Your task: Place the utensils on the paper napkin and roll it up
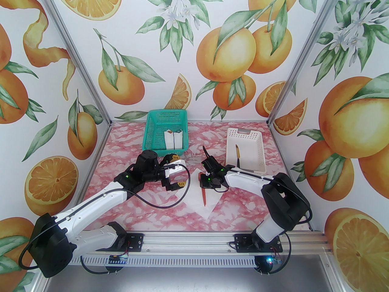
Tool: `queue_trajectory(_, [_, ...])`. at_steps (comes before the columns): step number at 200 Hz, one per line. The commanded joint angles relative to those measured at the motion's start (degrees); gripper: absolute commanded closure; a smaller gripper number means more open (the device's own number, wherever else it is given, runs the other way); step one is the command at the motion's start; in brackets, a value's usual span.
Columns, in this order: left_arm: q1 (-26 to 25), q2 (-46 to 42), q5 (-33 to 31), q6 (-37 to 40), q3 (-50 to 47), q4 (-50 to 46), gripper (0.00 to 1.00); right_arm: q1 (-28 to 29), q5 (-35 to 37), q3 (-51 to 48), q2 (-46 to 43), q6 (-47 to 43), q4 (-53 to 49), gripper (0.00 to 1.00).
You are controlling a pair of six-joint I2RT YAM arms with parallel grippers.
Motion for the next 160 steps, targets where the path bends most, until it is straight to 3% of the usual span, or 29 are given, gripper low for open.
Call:
queue_trajectory(1, [-0.2,0.1,0.6,0.9,2.2,-0.4,0.00,0.4,1.0,0.4,-0.8,-0.4,-1.3,0.79])
queue_trajectory(99, [-0.3,-0.2,0.5,1.1,2.3,-0.6,0.00,0.4,3.8,2.6,-5.1,-2.0,-7.2,0.74])
queue_trajectory(160, [-0.3,-1.0,0.0,0.6,1.9,0.5,0.00,-0.5,7.0,8.8,-10.4,-5.0,-16.4,0.62])
